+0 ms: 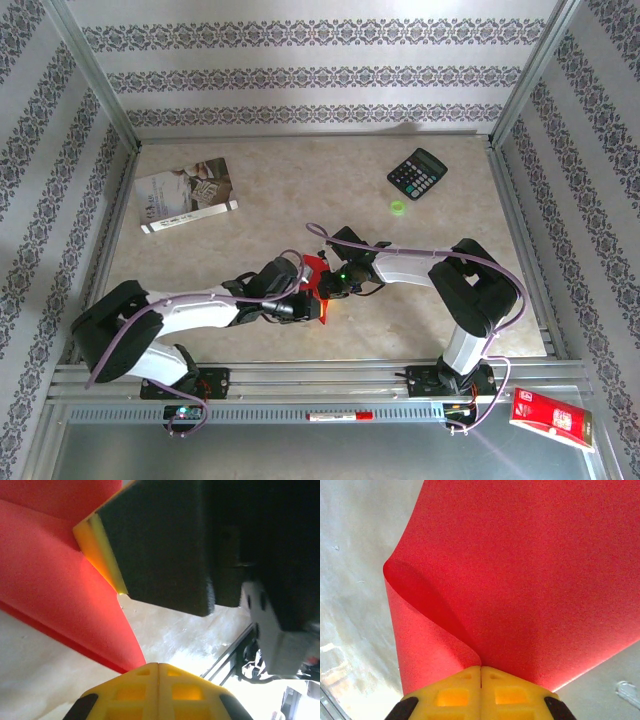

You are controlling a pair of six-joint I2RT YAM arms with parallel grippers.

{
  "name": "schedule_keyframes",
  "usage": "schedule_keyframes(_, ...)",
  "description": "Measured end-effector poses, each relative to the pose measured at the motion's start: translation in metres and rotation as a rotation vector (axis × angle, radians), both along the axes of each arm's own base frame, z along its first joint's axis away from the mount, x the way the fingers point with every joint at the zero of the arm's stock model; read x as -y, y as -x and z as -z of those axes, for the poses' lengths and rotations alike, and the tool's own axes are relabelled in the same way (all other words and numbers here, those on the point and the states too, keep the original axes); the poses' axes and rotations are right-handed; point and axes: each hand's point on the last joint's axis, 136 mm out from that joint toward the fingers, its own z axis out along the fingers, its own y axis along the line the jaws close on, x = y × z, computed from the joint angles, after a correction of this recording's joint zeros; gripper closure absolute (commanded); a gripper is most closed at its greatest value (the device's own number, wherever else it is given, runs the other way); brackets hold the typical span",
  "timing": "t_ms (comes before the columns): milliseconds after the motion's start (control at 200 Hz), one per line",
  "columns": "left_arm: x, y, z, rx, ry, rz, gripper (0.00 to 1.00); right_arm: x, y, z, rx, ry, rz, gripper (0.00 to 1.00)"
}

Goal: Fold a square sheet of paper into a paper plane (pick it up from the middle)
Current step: Third fold the triangle at the center of the table.

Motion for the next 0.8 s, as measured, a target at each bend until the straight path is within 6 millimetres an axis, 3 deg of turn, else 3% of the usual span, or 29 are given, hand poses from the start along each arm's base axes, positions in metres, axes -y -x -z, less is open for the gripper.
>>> schedule_keyframes(390,0.005,-0.001,0.02,-0.023,-0.022,0.003,1.0,0.0,0.0,0.0,0.0,0.0,0.0,0.95)
schedule_keyframes(799,0.003,0.001,0.028,-0.031,-0.042,0.011,1.0,0.0,0.0,0.0,0.0,0.0,0.0,0.95)
